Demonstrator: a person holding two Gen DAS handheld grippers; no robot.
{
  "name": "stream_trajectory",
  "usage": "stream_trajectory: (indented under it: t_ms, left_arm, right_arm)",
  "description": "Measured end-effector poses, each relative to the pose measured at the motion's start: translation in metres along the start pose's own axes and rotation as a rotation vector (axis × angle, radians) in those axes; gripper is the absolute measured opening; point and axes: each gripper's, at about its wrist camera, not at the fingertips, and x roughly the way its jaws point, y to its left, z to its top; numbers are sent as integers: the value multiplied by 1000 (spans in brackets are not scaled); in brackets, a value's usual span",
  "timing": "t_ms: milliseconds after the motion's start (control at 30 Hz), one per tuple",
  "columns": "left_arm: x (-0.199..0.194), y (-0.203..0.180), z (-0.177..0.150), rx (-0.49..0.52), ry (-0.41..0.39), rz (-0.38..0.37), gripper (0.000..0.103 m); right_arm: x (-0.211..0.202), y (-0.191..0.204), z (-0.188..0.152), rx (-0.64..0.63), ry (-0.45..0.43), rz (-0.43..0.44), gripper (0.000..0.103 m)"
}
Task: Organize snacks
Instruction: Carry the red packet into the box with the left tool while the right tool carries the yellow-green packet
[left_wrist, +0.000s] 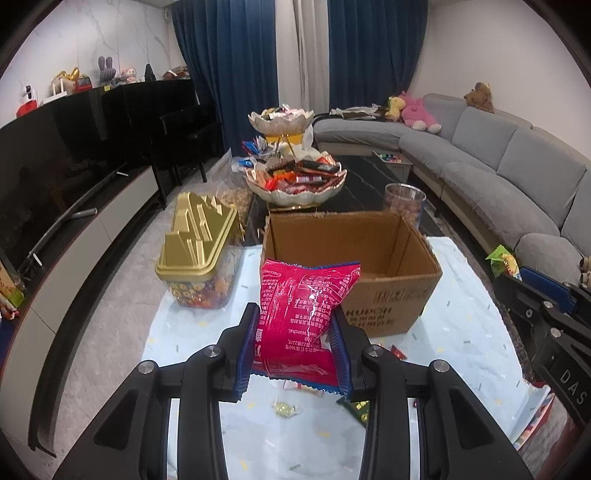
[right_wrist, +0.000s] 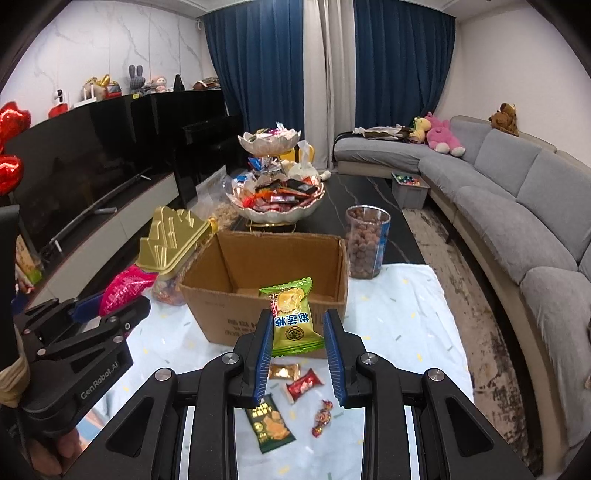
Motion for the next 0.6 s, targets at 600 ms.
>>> stream_trajectory:
  t_ms: [600]
  left_arm:
    - [11, 4, 32, -11, -15, 12, 37]
  right_arm:
    - [11, 6, 31, -7, -26, 7, 29]
